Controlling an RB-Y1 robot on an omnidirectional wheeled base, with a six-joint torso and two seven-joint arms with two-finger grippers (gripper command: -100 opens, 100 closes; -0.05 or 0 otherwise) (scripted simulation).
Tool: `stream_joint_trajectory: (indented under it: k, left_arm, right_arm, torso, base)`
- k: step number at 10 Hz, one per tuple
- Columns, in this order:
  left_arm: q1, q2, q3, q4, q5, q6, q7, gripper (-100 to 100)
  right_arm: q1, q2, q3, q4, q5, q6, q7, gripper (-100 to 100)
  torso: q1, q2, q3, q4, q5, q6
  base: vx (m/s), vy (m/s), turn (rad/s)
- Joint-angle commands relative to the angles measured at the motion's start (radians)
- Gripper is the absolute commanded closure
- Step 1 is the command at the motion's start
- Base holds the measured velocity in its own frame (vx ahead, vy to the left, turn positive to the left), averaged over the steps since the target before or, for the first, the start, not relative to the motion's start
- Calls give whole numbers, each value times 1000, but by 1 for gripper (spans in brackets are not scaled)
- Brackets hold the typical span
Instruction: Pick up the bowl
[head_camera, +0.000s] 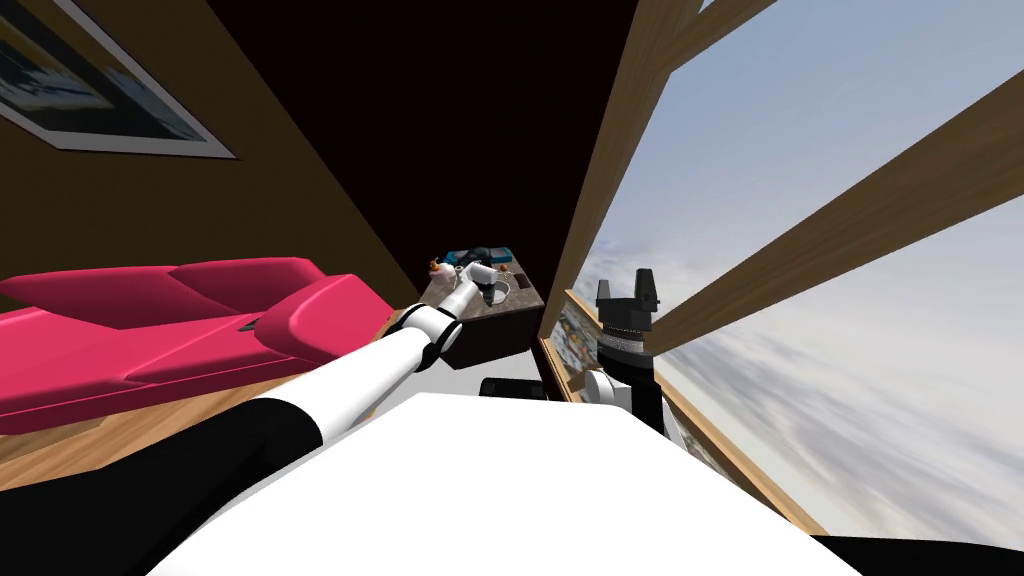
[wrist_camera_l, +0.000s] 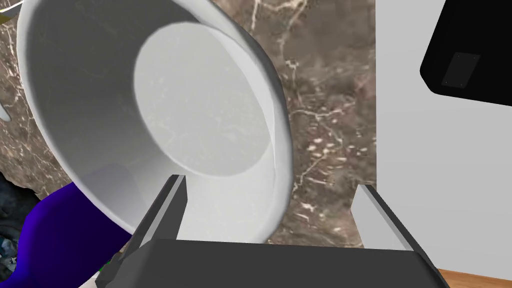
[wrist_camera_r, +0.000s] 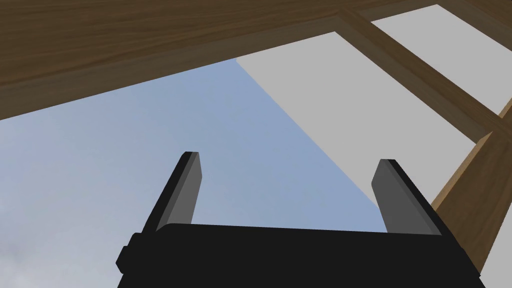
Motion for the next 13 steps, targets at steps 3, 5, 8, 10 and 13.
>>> stream_joint_trajectory:
  k: [3,5,8,10,13]
  left_arm:
    - [19,-7,2,18,-10,-34,-6,-100]
    - [18,-7,3,21,-10,-40,-7,100]
    - [20,-9,3,23,-8,-37,-7,100]
    - [7,0,1,0,-2,-9,-2,100]
    - [-1,1,0,-12,1,10,2,0]
  right_arm:
    - [0,0,0,0,0,0,0,0]
    - [0,0,0,0,0,0,0,0]
    - [0,0,0,0,0,0,0,0]
    - [0,0,0,0,0,0,0,0]
    - [0,0,0,0,0,0,0,0]
  torso:
    - [0,-1,-1,0,0,0]
    - [0,1,1,0,0,0]
    - [0,2,2,2,-1,0]
    - [0,1,2,2,-1,0]
    - [0,4,4,3,-1,-1]
  base:
    - [31,-5,-8]
    - [0,0,0]
    - [0,0,0]
    - [-13,0,11]
    - [-24,5,7]
